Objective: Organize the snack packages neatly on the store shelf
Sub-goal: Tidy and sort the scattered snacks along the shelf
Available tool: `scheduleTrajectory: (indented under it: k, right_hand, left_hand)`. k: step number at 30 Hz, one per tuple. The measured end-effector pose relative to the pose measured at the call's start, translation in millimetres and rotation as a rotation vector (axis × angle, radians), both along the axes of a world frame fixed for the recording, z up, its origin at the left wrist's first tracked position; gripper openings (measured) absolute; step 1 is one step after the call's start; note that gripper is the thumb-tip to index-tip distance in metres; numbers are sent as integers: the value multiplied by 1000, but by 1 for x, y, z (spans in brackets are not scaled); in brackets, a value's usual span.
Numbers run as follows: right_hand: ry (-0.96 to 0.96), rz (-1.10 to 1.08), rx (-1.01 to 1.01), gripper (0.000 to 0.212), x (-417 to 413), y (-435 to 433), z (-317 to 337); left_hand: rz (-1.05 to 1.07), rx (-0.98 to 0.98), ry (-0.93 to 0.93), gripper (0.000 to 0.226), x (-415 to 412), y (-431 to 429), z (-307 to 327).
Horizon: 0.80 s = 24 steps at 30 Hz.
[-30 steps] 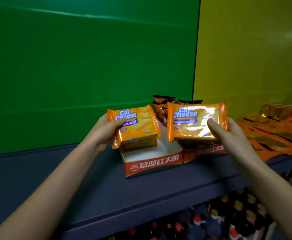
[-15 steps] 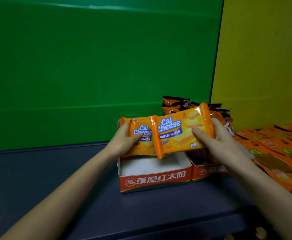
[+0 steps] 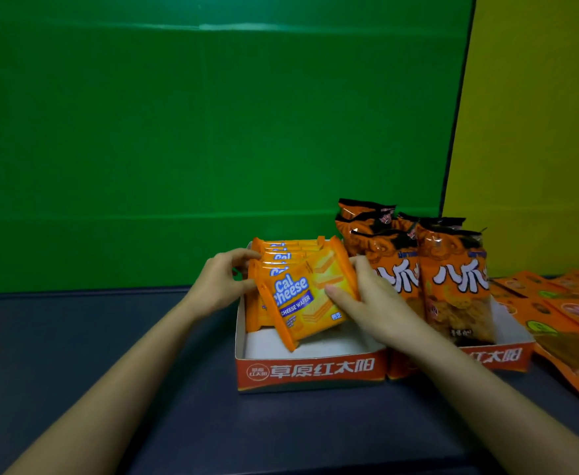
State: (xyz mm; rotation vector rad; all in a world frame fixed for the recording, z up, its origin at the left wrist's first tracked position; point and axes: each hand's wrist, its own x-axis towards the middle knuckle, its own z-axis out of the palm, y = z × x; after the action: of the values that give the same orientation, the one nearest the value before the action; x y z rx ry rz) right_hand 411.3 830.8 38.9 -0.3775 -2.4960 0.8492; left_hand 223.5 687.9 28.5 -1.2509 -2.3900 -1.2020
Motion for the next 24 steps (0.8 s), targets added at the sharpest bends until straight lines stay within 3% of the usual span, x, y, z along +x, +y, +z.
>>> scheduleTrajectory:
  k: [5,8,11,17,20,24]
  right_hand:
    - [-104,-95,155,42,-5,6,10]
    - [-16,-42,48,36,-6,2,7]
    - [42,-26,-45,46,-12,-6,1]
    - [-56,-78,92,57,-19,0,2]
    - [-130,-120,142,74,-18,3,0]
    - [-206,-171,134,73,-22,1,-6]
  left_hand:
    - [-56,125,-79,29,-10,-8,-3]
    - [-42,154,-55,27,-12,-8,-4]
    - [-13,171,-32,26,-13,-8,-6]
    - [13,176,5,26,-10,-7,-8]
    - [27,173,23,23,-8,-6,-10]
    - [45,166,19,19,-6,-6,-11]
